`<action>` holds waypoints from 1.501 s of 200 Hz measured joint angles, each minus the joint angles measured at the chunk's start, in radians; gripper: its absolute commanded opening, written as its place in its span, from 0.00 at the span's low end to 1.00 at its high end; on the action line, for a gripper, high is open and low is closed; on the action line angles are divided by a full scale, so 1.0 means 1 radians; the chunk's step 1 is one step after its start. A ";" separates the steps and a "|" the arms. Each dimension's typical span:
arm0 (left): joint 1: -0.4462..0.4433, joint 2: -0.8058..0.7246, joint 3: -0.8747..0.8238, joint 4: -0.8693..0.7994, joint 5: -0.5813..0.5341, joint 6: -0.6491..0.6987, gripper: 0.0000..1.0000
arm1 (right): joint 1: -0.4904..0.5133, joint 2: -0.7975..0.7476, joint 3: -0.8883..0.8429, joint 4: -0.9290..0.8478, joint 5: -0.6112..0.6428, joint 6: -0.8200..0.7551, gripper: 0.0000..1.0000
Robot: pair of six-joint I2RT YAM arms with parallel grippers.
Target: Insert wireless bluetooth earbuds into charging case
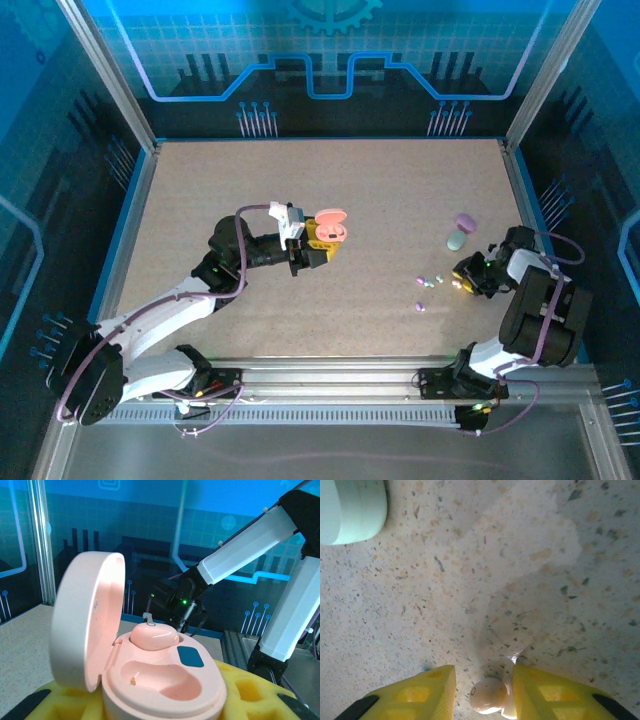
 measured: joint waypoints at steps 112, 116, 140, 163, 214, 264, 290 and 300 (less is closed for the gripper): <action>0.000 0.000 0.000 0.000 0.000 0.000 0.26 | 0.100 -0.039 0.020 -0.070 -0.005 0.008 0.36; 0.000 0.000 0.000 0.000 0.000 0.000 0.26 | 0.103 -0.047 0.020 -0.073 -0.006 0.008 0.36; 0.000 0.000 0.000 0.000 0.000 0.000 0.26 | 0.122 -0.096 0.020 -0.087 -0.013 0.008 0.36; 0.000 0.000 0.000 0.000 0.000 -0.002 0.26 | 0.124 -0.128 0.021 -0.105 0.023 0.008 0.39; 0.000 0.000 0.000 0.000 0.000 -0.020 0.26 | 0.110 0.003 0.118 -0.096 0.032 -0.013 0.38; 0.000 0.000 0.000 0.000 0.000 -0.026 0.26 | 0.111 0.126 0.148 -0.077 0.025 -0.018 0.35; 0.000 0.000 0.000 0.000 0.000 -0.026 0.26 | 0.112 0.115 0.118 -0.066 0.010 -0.014 0.34; 0.000 0.000 0.000 0.000 0.000 -0.026 0.26 | 0.112 0.100 0.102 -0.055 0.009 -0.010 0.34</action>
